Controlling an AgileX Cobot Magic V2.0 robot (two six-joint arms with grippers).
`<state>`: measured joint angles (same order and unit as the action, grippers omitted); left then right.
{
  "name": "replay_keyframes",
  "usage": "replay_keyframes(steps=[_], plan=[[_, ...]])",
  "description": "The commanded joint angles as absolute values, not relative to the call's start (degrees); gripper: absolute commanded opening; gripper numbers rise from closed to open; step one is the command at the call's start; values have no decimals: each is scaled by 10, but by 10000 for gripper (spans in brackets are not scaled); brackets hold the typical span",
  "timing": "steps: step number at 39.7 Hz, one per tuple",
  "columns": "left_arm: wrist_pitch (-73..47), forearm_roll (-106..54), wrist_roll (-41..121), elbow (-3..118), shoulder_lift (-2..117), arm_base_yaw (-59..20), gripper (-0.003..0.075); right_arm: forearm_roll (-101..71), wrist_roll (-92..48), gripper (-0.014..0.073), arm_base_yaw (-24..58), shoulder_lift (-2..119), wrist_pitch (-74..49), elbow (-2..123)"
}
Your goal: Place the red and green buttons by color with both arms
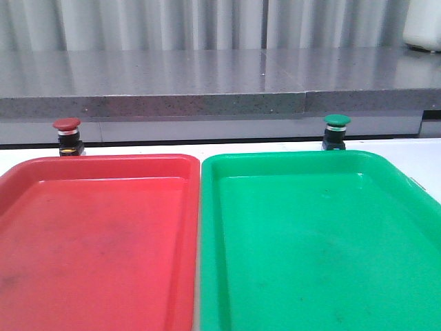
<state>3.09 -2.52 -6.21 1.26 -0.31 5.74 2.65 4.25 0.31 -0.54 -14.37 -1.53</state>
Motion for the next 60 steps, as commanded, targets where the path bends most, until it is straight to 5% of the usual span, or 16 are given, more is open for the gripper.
replay_keyframes(steps=[1,11,23,27,33,36,46,60], plan=[[62,-29,-65,83,11,57,-20,26,39,-123,0,-15,-101,-12],[-92,-29,-65,249,181,57,-20,26,39,-123,0,-15,-101,-12],[-98,-32,-65,297,256,57,-1,26,39,-123,0,-15,-101,-12],[-95,-32,-65,297,256,57,148,26,39,-123,0,-15,-101,-12],[-90,-32,-65,297,256,57,573,26,39,-123,0,-15,-101,-12],[-91,-35,-65,297,259,57,656,26,39,-123,0,-15,-101,-12],[-94,-35,-64,329,365,42,659,26,39,-123,0,-15,-101,-12],[-174,-35,-46,529,650,-65,659,26,39,-123,0,-15,-101,-12]])
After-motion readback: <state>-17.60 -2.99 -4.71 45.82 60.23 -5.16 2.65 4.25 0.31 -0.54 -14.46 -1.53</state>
